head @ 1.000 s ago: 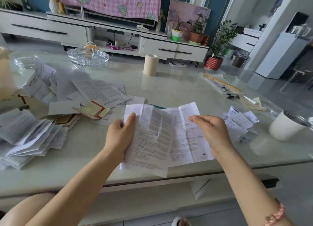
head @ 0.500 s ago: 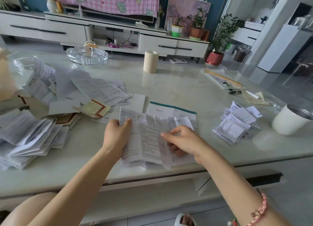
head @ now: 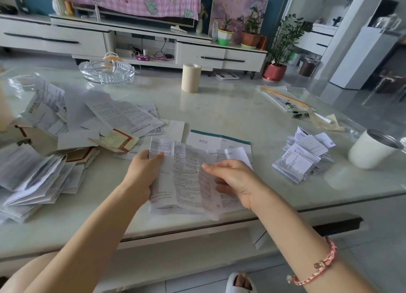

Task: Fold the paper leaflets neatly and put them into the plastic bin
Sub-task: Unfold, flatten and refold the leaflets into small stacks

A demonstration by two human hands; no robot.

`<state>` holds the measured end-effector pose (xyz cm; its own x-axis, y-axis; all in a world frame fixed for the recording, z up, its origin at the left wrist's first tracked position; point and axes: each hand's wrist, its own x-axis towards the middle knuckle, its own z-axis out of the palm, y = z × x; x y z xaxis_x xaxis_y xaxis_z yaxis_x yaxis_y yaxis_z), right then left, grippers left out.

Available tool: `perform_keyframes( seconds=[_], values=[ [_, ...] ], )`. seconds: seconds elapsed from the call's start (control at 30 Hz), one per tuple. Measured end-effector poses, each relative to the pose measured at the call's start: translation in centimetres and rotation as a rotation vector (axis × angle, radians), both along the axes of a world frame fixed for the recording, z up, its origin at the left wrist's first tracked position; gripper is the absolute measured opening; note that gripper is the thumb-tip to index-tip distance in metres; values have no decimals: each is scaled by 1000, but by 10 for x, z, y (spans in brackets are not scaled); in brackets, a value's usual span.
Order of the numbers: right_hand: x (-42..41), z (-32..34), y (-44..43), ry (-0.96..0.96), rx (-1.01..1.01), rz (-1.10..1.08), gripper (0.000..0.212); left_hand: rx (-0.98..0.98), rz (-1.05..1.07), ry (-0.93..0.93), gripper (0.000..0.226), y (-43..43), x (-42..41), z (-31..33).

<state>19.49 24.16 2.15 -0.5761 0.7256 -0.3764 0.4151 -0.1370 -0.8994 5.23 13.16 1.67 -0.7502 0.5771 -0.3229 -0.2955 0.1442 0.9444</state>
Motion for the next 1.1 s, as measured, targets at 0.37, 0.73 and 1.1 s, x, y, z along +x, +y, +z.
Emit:
perform_keyframes(
  seconds=[0.37, 0.73, 1.1],
  values=[
    [8, 8, 12, 42, -187, 12, 14, 99, -49, -223, 12, -2, 3, 8],
    [16, 17, 15, 3, 157, 19, 1, 0, -63, 228, 24, -2, 6, 4],
    [41, -5, 46, -403, 532, -77, 34, -574, -735, 1266, 51, 5, 51, -32]
  ],
)
